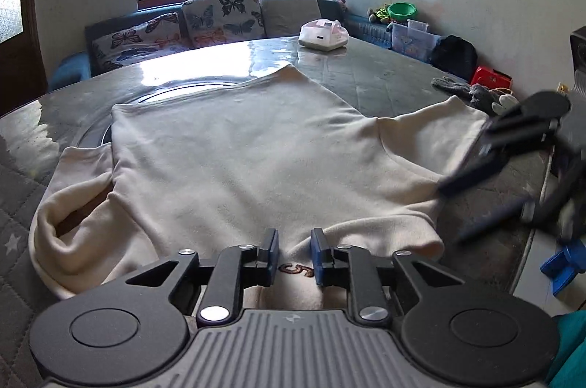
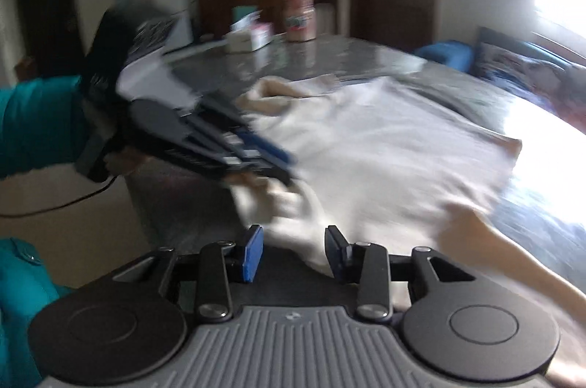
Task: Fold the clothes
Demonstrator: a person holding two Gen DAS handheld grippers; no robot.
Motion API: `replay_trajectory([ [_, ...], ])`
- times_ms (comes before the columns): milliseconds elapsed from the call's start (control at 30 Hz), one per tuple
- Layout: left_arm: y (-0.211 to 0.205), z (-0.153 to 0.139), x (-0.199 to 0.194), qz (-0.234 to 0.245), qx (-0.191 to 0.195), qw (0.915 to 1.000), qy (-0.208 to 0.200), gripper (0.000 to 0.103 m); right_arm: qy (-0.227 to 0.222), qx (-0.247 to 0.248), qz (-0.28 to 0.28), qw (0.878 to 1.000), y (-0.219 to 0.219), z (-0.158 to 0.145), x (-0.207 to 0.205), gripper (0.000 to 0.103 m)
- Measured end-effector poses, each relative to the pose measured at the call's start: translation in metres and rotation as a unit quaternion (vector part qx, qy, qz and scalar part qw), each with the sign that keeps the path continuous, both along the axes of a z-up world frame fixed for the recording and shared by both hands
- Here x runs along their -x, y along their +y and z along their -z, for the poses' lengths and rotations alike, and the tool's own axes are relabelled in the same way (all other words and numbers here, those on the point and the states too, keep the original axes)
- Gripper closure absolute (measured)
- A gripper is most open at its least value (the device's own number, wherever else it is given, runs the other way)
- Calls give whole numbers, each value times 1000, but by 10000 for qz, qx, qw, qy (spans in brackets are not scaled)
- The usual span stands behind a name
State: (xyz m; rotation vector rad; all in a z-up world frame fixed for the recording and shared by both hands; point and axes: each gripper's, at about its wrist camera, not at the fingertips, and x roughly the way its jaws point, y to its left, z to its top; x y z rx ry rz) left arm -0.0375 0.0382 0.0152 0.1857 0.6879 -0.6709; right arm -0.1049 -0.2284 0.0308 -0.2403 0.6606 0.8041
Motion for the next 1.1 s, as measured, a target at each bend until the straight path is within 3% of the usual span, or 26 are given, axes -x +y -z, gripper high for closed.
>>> replay_trajectory([
  [133, -7, -12, 3, 30, -47, 9999, -148, 79, -191, 130, 1374, 9903, -55, -1, -10, 61],
  [267, -30, -23, 7, 278, 130, 9991, -306, 76, -401, 510, 2970, 9527, -112, 8, -28, 61],
  [367, -51, -22, 10, 508, 193, 9981, -292, 75, -347, 688, 3693, 9261, -148, 19, -41, 61],
  [533, -78, -12, 14, 775, 257, 9966, -108, 75, 41, 359, 4043, 9139, -175, 30, -49, 68],
  [633, -90, -7, 17, 921, 263, 9954, -22, 75, 48, 283, 4045, 9141, -175, 32, -48, 76],
  [767, -102, -1, 20, 1090, 274, 9936, 77, 75, -57, 407, 4006, 9154, -173, 30, -44, 97],
  [1000, -110, 2, 23, 1198, 276, 9924, 113, 74, -240, 799, 4109, 9078, -173, 32, -42, 97],
  [1100, -101, -5, 20, 1086, 356, 9934, 63, 74, -398, 920, 4133, 9051, -170, 26, -42, 87],
])
